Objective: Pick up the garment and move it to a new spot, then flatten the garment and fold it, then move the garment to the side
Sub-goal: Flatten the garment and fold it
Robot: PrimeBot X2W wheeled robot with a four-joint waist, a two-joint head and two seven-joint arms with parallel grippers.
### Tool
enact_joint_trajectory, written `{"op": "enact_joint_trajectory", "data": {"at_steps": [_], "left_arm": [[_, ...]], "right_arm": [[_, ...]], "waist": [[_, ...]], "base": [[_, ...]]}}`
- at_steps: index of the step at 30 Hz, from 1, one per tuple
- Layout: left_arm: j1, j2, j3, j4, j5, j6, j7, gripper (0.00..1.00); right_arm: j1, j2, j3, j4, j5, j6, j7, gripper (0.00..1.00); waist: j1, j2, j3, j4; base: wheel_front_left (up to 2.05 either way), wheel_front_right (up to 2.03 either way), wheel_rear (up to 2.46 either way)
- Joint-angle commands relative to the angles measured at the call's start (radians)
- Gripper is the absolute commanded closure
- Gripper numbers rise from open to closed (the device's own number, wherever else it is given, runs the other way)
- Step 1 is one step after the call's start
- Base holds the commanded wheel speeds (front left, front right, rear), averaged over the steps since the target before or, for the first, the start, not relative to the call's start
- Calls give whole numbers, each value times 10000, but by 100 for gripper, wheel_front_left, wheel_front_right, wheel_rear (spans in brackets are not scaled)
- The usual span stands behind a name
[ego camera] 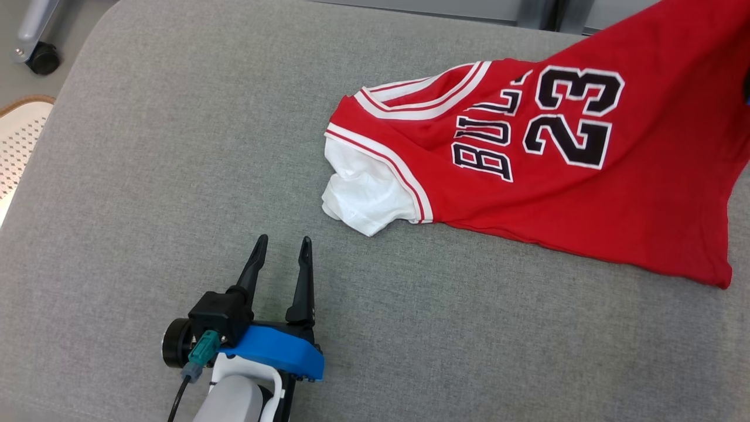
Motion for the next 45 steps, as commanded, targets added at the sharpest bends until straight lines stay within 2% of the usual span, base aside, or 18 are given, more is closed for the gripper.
{"op": "enact_joint_trajectory", "data": {"at_steps": [1,8,14,18,22,26,33,40,44,45], "left_arm": [[-152,-12,-68,-49,-41,14,-46,0],[-83,-9,30,2,96,63,-46,0],[89,-1,316,64,285,-21,-48,0],[204,15,470,159,386,-58,-46,0],[363,19,605,317,449,-88,-46,0],[486,38,561,541,558,-201,-45,0],[-109,207,235,1612,849,-392,21,0],[-1360,578,105,3406,1248,-162,308,0],[-1741,592,114,4110,1198,-156,502,0],[-1831,589,136,4296,1153,-167,557,27]], "right_arm": [[-109,121,-49,109,-131,-1,-156,0],[-88,839,83,1065,-222,-1,-1261,0],[495,1355,698,1393,541,1,-1836,0],[1199,1589,1037,1146,1181,-1,-2015,0],[2470,1872,1119,532,1659,1,-2105,0],[4161,2442,976,-468,1946,1,-2137,0],[6635,3350,572,-2672,1758,1,-2147,0],[7589,3594,695,-4037,1838,1,-1902,0],[7733,3604,636,-4476,1793,1,-1787,0],[7774,3607,593,-4611,1781,1,-1744,0]], "waist": [[-1,0,1,-4],[-1,0,-286,-463],[-1,0,-781,-1054],[-1,0,-1211,-1440],[-1,0,-1642,-1778],[-1,0,-1931,-2065],[-1,0,-1845,-2606],[-1,0,-1416,-3073],[-1,0,-1269,-3181],[-1,0,-1231,-3196]], "base": [[0,0,0],[0,0,0],[0,0,0],[0,0,0],[0,0,0],[0,0,0],[0,0,0],[0,0,0],[0,0,0],[0,0,0]]}}
